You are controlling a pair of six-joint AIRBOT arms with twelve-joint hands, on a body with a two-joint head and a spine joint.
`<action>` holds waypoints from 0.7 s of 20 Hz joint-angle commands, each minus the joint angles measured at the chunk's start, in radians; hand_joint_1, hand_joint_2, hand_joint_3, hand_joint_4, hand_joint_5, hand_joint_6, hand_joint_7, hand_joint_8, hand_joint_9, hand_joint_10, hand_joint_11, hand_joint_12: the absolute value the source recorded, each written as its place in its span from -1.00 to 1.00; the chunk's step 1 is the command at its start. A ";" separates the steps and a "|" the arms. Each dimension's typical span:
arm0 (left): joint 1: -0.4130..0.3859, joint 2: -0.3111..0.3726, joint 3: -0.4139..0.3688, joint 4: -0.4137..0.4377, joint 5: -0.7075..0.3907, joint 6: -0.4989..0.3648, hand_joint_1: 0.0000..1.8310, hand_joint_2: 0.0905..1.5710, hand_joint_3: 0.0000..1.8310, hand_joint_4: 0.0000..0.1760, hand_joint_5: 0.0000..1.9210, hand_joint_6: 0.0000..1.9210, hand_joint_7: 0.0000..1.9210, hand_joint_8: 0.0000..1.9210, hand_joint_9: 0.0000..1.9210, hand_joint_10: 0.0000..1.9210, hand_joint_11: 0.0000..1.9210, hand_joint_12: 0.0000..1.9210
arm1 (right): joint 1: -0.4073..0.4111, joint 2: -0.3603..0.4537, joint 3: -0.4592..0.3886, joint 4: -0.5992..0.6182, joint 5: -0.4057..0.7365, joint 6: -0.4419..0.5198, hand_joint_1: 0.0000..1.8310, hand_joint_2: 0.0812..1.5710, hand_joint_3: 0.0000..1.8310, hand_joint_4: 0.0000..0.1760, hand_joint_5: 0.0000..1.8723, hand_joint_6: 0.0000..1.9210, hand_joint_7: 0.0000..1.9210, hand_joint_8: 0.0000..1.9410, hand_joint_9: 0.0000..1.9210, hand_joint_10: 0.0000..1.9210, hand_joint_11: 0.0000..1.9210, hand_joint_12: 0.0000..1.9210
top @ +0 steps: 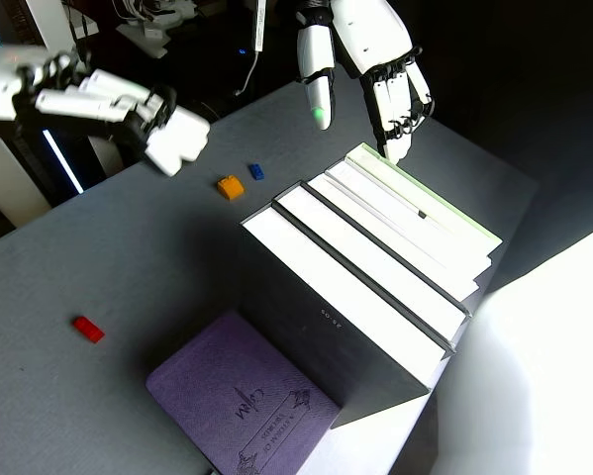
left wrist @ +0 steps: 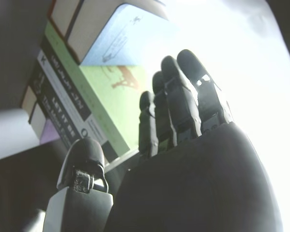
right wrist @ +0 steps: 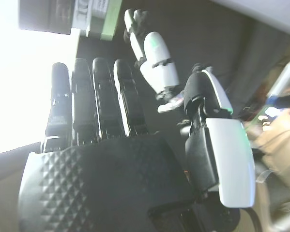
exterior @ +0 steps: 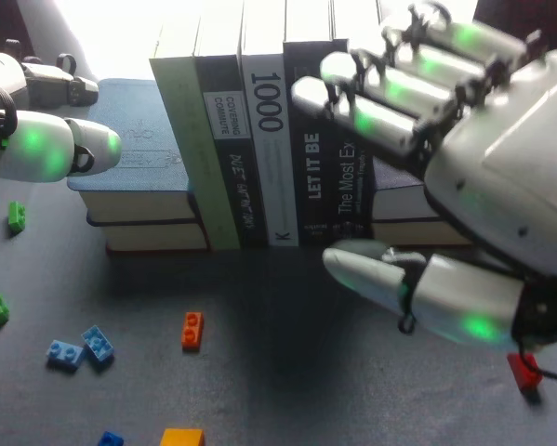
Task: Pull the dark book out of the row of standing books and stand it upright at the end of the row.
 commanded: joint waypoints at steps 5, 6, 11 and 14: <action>-0.008 0.009 0.004 0.057 -0.032 0.003 -1.00 0.55 -1.00 -0.45 -1.00 -1.00 -1.00 -1.00 -1.00 -1.00 -1.00 -1.00 | 0.061 -0.066 0.019 -0.050 0.126 -0.043 -1.00 0.44 -1.00 -1.00 -0.94 -1.00 -0.97 -1.00 -1.00 -1.00 -1.00 -1.00; -0.008 0.009 0.004 0.057 -0.032 0.003 -1.00 0.53 -1.00 -0.47 -1.00 -1.00 -1.00 -1.00 -1.00 -1.00 -1.00 -1.00 | 0.075 -0.090 0.036 -0.049 0.126 -0.042 -1.00 0.43 -1.00 -1.00 -0.94 -1.00 -0.97 -1.00 -1.00 -1.00 -1.00 -1.00; -0.008 0.009 0.005 0.057 -0.032 0.003 -1.00 0.54 -1.00 -0.49 -1.00 -1.00 -1.00 -1.00 -1.00 -1.00 -1.00 -1.00 | 0.171 -0.170 0.101 -0.017 0.122 0.013 -1.00 0.43 -1.00 -0.78 -0.79 -0.98 -0.96 -1.00 -1.00 -1.00 -1.00 -1.00; -0.008 0.009 0.005 0.057 -0.032 0.003 -1.00 0.55 -1.00 -0.34 -1.00 -1.00 -1.00 -1.00 -1.00 -1.00 -1.00 -1.00 | 0.184 -0.187 0.119 -0.017 0.149 0.000 -1.00 0.45 -1.00 -0.97 -0.54 -0.95 -0.90 -1.00 -1.00 -1.00 -1.00 -1.00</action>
